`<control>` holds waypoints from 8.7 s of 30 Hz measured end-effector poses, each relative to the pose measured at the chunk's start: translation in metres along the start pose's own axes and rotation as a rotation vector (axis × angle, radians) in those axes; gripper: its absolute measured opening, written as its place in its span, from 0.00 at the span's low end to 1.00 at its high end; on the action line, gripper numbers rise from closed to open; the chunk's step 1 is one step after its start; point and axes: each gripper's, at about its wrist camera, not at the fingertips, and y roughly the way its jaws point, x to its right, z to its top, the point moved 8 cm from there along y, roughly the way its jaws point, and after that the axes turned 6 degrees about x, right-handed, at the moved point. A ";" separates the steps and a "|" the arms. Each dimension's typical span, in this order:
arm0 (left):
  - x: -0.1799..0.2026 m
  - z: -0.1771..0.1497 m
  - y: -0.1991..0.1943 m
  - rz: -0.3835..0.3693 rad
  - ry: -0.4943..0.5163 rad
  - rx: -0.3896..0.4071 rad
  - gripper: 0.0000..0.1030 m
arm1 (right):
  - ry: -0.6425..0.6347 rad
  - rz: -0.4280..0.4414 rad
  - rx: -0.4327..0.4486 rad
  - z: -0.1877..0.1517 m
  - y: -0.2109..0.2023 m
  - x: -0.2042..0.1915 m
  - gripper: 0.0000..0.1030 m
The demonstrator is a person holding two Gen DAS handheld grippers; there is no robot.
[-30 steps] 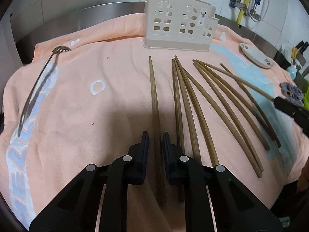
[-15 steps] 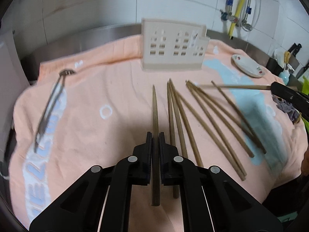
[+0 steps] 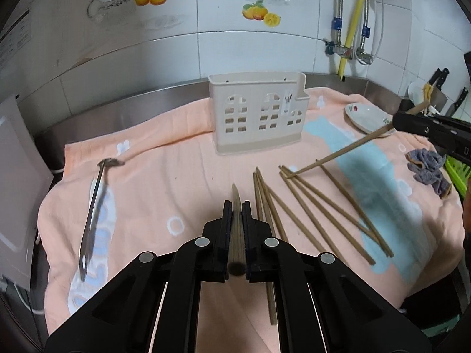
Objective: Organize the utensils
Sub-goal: 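Lift the chopstick in the right tool toward the beige caddy while the left tool carries its chopstick there, then open the right tool over the caddy while the left tool releases its chopstick into it, then close the right tool on another chopstick while the left tool grasps one too, then lift the chopstick in the right tool to the caddy while the left tool carries its chopstick there, then open the right tool over the caddy while the left tool drops its chopstick in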
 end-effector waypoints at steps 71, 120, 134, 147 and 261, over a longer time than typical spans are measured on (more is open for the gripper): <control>-0.007 0.158 0.026 0.044 0.031 0.158 0.48 | -0.110 -0.119 -0.021 0.070 0.012 0.061 0.23; 0.022 -0.096 0.033 -0.041 -0.033 -0.200 0.42 | 0.153 -0.125 -0.277 -0.163 0.031 0.031 0.08; 0.034 -0.099 0.051 -0.077 -0.019 -0.232 0.19 | 0.096 -0.159 -0.274 -0.162 0.034 0.031 0.08; 0.033 -0.102 0.061 -0.077 -0.004 -0.252 0.15 | 0.084 -0.180 -0.287 -0.167 0.037 0.033 0.09; 0.005 0.219 0.060 0.017 0.088 0.197 0.12 | -0.145 -0.093 -0.127 0.103 0.075 0.079 0.16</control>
